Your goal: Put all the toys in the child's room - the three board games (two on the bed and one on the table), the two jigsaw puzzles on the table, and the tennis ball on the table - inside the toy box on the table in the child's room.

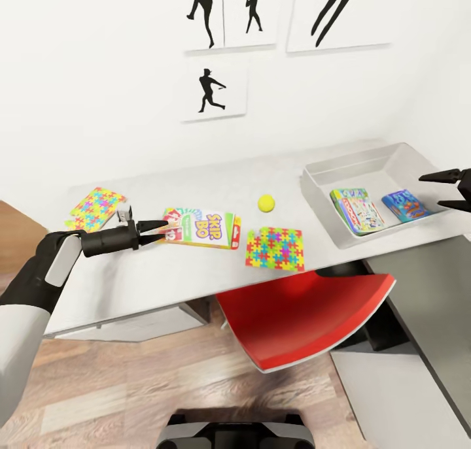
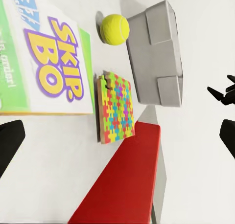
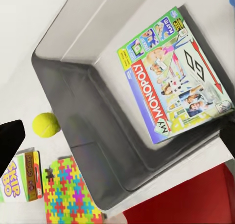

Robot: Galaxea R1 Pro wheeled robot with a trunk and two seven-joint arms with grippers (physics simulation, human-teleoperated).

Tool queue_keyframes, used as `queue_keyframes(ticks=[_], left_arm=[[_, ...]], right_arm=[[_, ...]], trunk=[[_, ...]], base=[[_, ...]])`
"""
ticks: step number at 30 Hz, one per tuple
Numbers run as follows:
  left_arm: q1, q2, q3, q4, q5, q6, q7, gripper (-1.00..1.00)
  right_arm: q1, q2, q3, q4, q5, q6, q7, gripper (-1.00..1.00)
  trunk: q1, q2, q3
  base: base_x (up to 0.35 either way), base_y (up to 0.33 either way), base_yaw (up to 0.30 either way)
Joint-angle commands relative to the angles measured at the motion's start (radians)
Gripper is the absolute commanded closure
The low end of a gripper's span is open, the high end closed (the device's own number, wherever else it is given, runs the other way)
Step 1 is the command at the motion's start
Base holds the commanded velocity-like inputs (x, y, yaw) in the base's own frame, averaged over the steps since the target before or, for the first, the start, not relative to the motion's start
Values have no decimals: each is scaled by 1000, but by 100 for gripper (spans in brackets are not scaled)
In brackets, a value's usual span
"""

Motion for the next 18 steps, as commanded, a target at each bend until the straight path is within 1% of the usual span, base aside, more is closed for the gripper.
queue_keyframes(ticks=[1, 6, 16, 18], left_arm=[[-1, 1, -2, 0, 0, 3, -3, -100], [-1, 1, -2, 0, 0, 3, -3, -100], [-1, 1, -2, 0, 0, 3, -3, -100], [-1, 1, -2, 0, 0, 2, -3, -100]], right_arm=[[-2, -1, 3, 0, -10, 0, -10, -100], [-1, -1, 4, 0, -10, 0, -10, -100], [-1, -1, 6, 0, -8, -4, -10, -100], [0, 0, 7, 0, -7, -5, -10, -100]], trunk=[[0, -2, -2], [0, -2, 1], [0, -2, 12], [0, -2, 15]], base=[[-75, 29, -5], [-34, 13, -90], [-7, 2, -184], [-105, 11, -197]])
